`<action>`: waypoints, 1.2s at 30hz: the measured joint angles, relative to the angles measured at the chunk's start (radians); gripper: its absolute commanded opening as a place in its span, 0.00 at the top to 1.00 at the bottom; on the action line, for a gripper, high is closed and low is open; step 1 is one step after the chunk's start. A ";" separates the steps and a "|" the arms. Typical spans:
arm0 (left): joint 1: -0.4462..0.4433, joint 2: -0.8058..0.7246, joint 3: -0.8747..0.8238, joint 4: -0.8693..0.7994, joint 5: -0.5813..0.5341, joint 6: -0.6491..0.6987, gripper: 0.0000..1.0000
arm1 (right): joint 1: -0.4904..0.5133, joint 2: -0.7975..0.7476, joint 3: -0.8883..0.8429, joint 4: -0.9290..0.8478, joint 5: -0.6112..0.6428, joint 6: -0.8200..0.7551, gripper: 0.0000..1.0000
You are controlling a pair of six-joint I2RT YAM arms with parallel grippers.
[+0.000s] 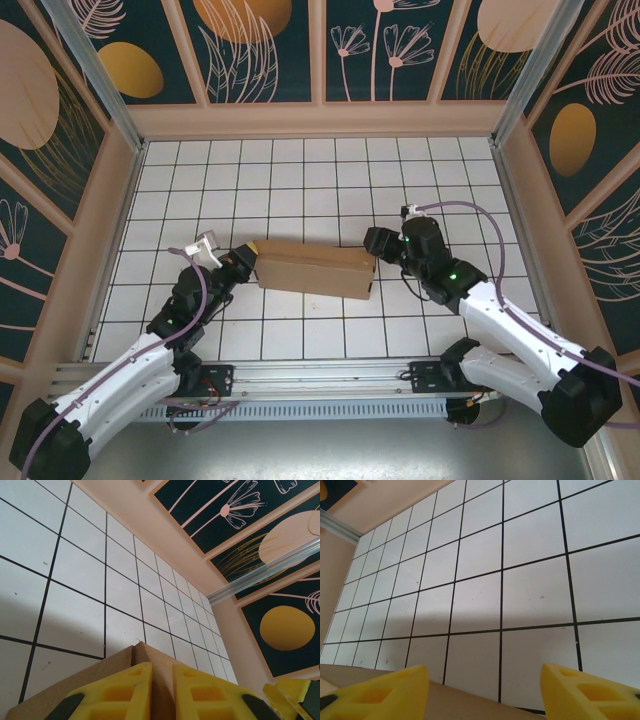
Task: Fold the paper box
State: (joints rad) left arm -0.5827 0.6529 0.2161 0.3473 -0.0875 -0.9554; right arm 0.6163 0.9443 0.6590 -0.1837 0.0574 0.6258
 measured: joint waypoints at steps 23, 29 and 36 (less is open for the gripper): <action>0.000 0.009 -0.032 0.055 0.003 0.000 0.83 | 0.001 -0.153 -0.163 0.057 -0.190 0.079 0.69; 0.001 -0.006 -0.019 -0.022 -0.031 0.027 0.48 | 0.064 -0.145 -0.164 0.071 -0.099 0.083 0.68; 0.016 -0.026 0.077 -0.190 -0.052 0.092 0.34 | 0.156 -0.145 -0.162 0.068 0.048 0.086 0.67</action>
State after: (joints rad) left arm -0.5663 0.6273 0.2928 0.1570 -0.1398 -0.8631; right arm 0.7719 0.7990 0.4969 -0.1158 0.1055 0.7116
